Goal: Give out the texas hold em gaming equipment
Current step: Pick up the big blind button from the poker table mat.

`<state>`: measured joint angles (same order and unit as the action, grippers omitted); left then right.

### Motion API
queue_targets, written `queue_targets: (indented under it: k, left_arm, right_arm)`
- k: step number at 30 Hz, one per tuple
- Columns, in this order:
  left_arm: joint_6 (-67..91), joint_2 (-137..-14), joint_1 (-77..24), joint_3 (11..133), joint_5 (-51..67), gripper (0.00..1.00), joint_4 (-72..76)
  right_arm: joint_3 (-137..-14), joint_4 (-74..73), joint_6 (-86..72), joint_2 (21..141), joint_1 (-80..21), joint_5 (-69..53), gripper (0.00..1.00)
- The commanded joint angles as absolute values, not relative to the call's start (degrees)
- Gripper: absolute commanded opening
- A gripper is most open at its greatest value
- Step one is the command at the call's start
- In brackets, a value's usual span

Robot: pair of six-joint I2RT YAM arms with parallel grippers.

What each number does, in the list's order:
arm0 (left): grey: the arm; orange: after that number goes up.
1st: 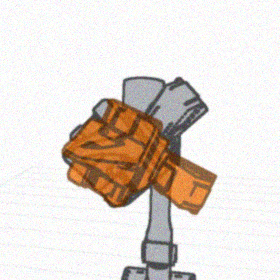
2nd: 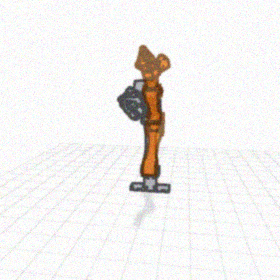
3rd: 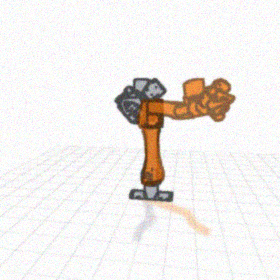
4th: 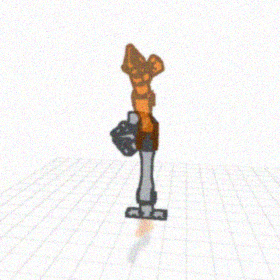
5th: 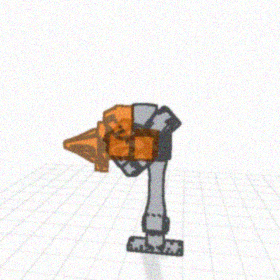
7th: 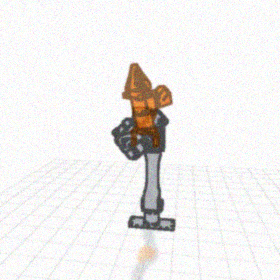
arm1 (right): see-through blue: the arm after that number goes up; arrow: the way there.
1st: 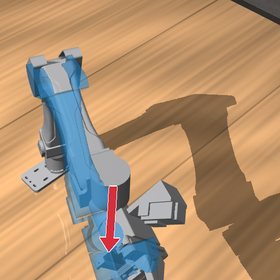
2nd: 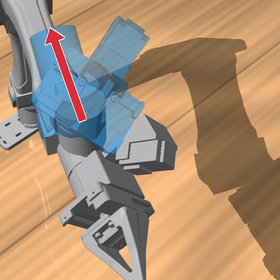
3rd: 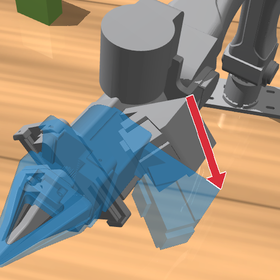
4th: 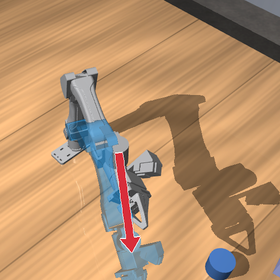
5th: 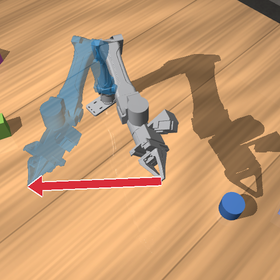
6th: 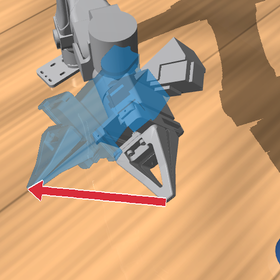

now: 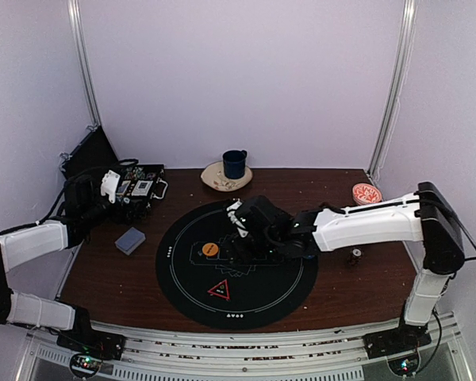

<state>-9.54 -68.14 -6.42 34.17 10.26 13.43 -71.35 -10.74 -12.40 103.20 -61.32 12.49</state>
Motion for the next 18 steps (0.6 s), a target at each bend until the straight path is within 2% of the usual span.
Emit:
queue_targets:
  k: [1, 10, 14, 18]
  left_arm:
    - [-9.3, -67.3, -6.0, 34.8, 10.0, 0.98, 15.4]
    - [-9.2, -66.6, -5.9, 34.5, 9.9, 0.98, 15.6]
    - [-9.1, -66.7, -6.0, 34.5, 10.2, 0.98, 15.5]
    - [-9.1, -66.4, -6.0, 34.4, 10.2, 0.98, 15.6]
  right_arm:
    - [-83.0, -14.3, -14.1, 114.2, -63.3, 10.6, 1.00]
    - [-105.8, -20.1, -18.5, 132.0, -63.3, 10.3, 0.98]
    - [-108.4, -20.9, -20.5, 136.0, -62.3, 9.7, 0.95]
    - [-104.7, -17.9, -23.7, 135.8, -60.7, 9.9, 0.92]
